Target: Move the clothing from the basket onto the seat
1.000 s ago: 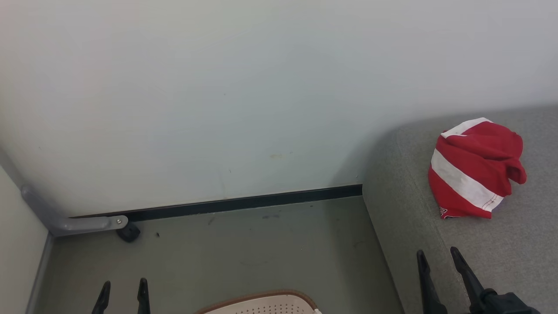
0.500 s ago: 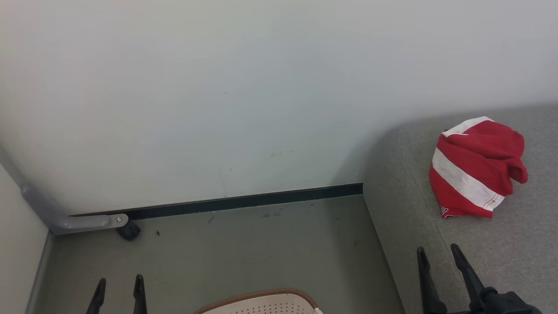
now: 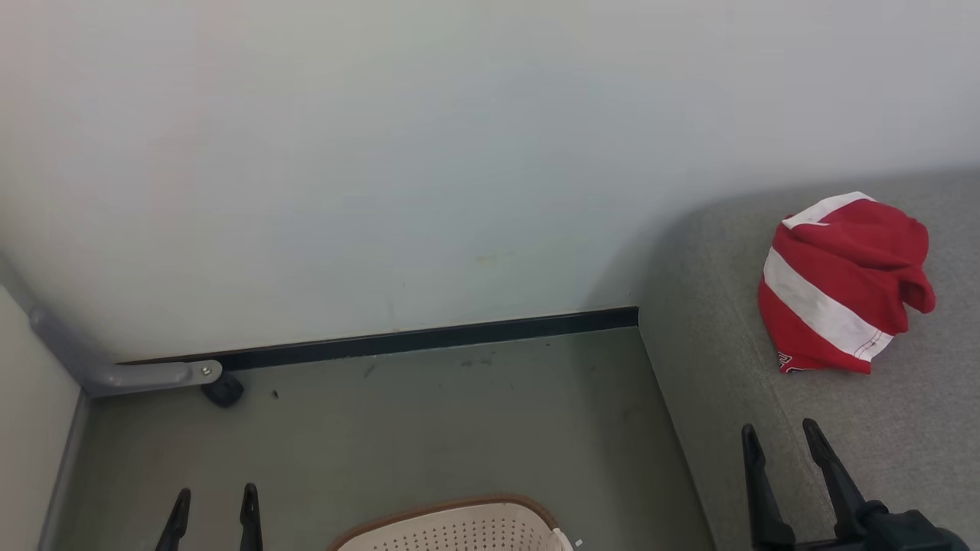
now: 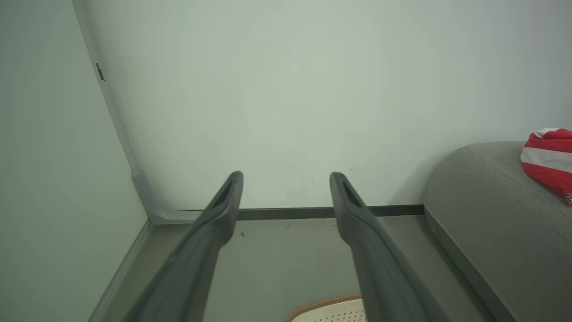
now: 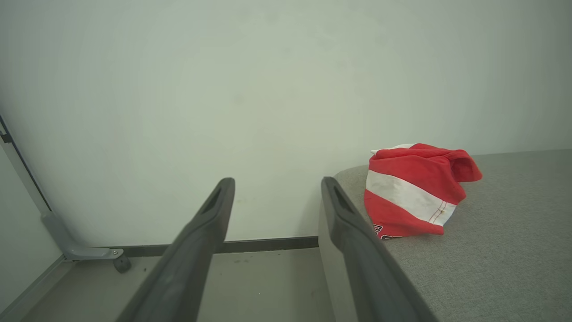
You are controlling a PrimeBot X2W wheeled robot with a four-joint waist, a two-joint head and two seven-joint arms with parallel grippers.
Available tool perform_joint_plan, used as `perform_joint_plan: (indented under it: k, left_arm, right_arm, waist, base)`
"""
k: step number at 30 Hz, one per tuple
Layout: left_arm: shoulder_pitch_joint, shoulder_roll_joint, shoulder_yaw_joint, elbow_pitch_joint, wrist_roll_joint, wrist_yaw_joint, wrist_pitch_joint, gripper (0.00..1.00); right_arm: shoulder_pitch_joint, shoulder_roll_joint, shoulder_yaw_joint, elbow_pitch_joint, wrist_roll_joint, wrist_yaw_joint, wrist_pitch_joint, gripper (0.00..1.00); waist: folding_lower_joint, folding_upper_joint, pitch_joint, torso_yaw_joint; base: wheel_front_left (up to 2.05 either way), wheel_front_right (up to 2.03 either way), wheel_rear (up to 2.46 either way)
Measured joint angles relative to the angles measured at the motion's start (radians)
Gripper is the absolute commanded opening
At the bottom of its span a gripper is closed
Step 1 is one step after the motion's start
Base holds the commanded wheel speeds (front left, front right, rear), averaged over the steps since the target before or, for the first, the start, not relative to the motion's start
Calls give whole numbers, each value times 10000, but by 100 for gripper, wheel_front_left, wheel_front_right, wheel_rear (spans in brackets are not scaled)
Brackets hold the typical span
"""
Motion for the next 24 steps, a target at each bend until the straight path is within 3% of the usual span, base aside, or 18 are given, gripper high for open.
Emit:
perform_joint_plan:
  k: [8,24]
  left_arm:
    - [-735,196,-372,-33,167,-117,481,100]
    - [-3102,314,-1787,1503,744,-1266,1561,100]
  right_arm:
    - [-579,-105,-33,-585,-153,15,-2,100]
    - [-3299,-552,-566,-1379,-359,176,-4,100]
  waist:
    - [0,0,666,41]
    - [2,2,2975,-92]
  base:
    - [0,0,0]
    - [0,0,0]
